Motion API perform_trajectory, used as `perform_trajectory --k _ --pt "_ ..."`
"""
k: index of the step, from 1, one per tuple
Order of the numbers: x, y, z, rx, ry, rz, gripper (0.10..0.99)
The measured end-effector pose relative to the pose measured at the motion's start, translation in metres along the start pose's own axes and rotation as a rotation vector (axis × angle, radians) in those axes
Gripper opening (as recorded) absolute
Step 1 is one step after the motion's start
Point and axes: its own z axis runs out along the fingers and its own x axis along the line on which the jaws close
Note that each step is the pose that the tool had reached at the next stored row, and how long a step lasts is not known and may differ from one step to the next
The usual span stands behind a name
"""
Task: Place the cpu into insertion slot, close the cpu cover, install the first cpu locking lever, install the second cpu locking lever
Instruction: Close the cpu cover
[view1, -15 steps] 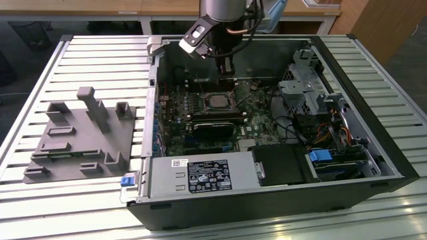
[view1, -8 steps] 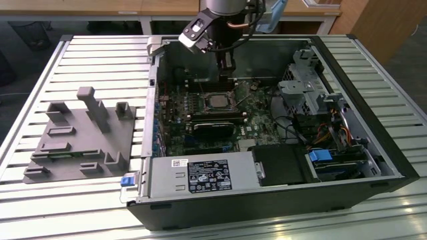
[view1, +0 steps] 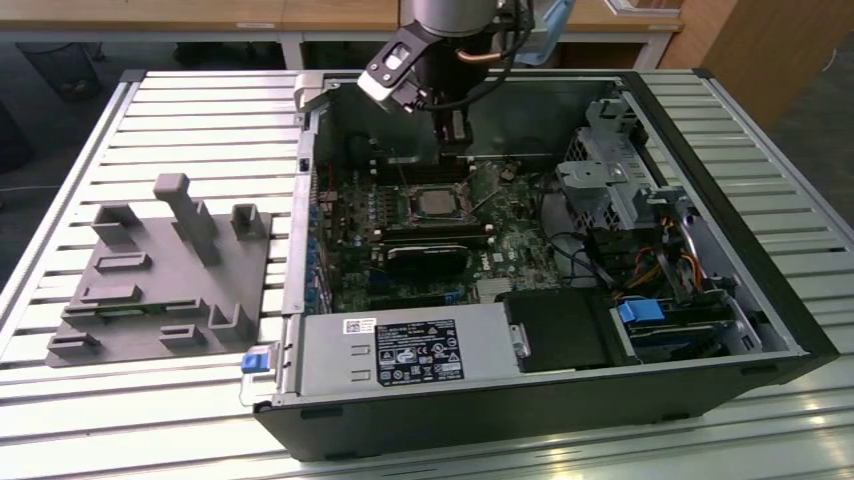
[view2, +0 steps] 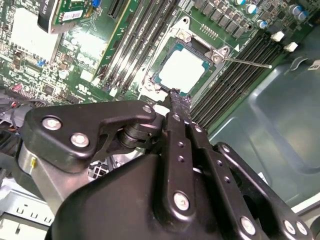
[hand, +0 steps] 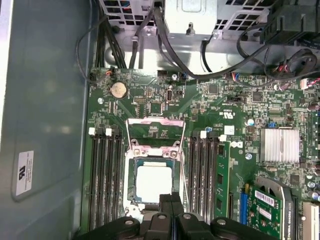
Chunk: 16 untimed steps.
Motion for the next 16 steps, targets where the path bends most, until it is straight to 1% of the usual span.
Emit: perform_trajectory --k 1,3,5,7,11,16 --pt "-0.0004 0.0017 0.0001 0.002 0.0019 0.0 0.106" --pt "-0.0006 0.008 0.0005 0.007 0.003 0.0 0.106" --pt "-0.0008 0.0133 0.0012 0.009 0.0032 0.0 0.106" --pt "-0.0009 0.0168 0.0022 0.01 0.0032 0.0 0.106" --pt "-0.0009 0.0183 0.005 0.01 0.0031 0.0 0.106" --pt "-0.001 0.0184 0.0059 0.01 0.003 0.0 0.106"
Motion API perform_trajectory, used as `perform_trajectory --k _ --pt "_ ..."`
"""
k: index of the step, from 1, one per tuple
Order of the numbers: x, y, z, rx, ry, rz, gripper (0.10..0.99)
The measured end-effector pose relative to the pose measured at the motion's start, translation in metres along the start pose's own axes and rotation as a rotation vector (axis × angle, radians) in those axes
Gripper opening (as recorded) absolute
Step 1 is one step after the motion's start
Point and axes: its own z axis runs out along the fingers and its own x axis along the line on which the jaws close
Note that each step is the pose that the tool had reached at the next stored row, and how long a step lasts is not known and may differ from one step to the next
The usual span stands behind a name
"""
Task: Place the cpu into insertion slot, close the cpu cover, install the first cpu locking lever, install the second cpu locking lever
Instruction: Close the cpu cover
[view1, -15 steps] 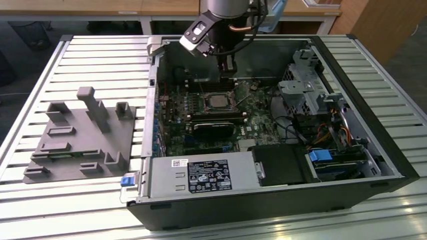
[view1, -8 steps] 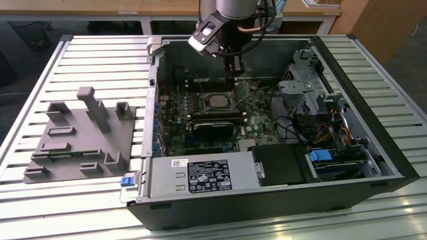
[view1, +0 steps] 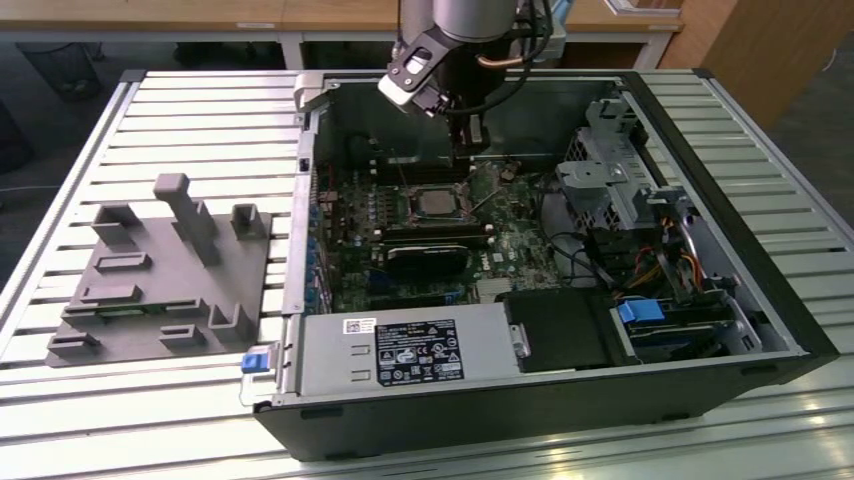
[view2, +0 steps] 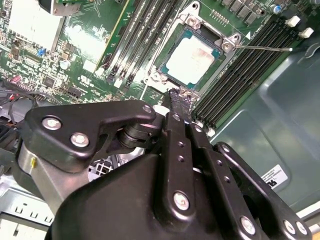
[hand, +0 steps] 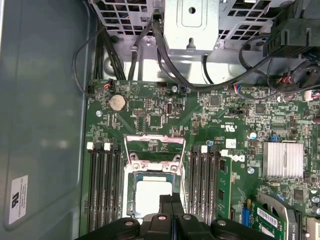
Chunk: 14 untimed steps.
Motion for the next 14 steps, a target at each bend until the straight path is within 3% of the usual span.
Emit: perform_trajectory --k 6,14 --pt "0.0 0.0012 0.0005 0.0 -0.0001 0.0 0.106" --pt "-0.0002 0.0085 0.0012 0.0 -0.0002 0.0 0.106"
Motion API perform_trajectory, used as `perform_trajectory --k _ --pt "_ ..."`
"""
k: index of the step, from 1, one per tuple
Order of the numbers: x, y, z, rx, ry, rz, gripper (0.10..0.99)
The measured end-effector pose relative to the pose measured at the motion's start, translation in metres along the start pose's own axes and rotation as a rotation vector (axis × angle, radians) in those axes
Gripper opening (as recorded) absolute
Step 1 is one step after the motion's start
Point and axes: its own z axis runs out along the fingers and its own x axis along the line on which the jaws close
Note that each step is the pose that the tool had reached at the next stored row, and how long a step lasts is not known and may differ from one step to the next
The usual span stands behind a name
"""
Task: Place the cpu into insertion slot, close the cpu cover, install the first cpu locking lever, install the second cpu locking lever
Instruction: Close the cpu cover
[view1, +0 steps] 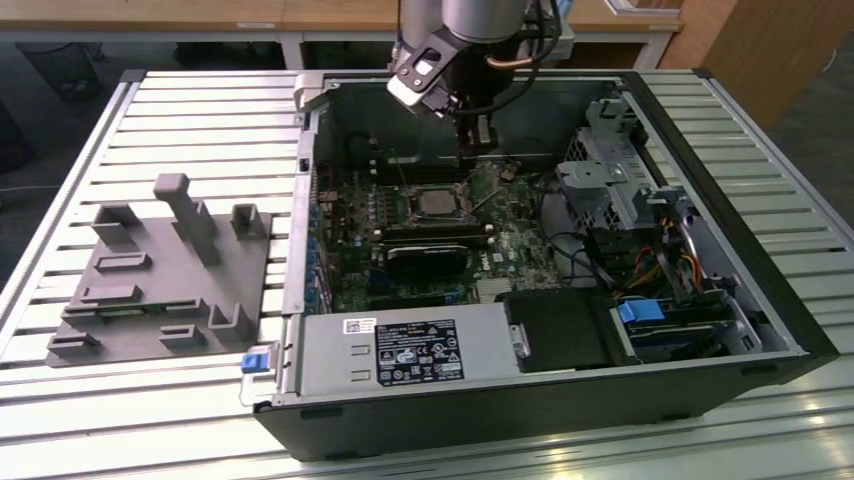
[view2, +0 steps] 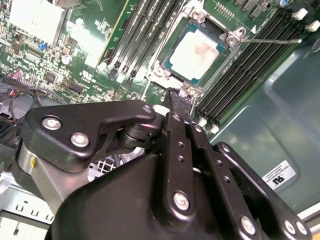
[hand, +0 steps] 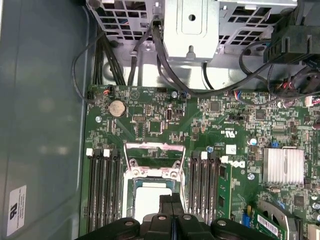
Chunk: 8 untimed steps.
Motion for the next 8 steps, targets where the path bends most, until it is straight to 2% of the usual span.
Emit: perform_trajectory --k 8 --pt "-0.0001 0.0082 0.0013 0.0 -0.0001 0.0 0.106"
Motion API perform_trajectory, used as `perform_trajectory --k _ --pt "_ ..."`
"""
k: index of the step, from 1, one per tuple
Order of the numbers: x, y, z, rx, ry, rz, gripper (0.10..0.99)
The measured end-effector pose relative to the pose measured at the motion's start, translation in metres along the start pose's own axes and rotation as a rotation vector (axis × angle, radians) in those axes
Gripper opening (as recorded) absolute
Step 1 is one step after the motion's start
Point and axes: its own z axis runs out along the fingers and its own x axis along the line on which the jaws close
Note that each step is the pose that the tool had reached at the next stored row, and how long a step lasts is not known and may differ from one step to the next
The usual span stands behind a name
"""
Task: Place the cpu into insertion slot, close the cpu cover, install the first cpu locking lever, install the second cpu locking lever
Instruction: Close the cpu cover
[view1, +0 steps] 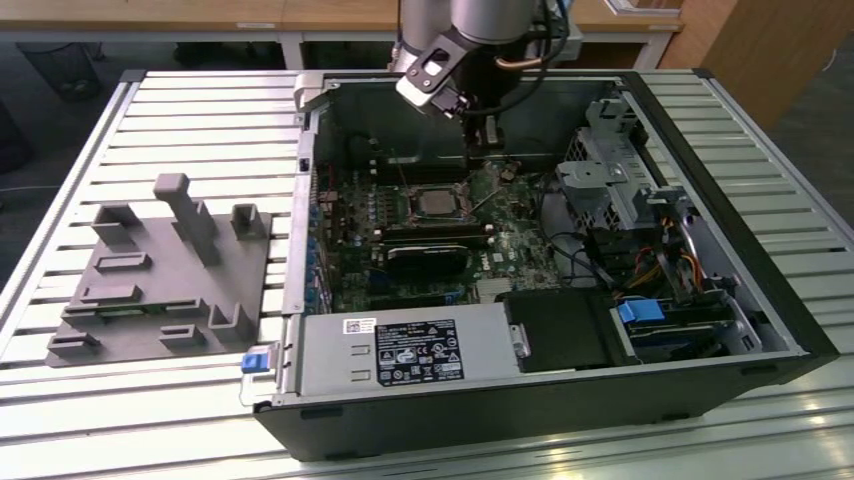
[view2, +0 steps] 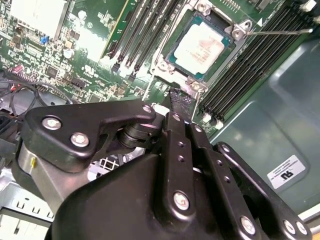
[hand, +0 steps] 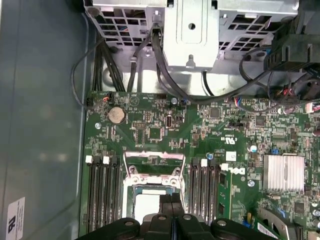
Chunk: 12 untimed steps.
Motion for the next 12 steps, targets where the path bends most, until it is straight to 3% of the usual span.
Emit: perform_trajectory --k 12 --pt "0.0053 0.0196 0.0063 0.001 0.0001 0.001 0.106"
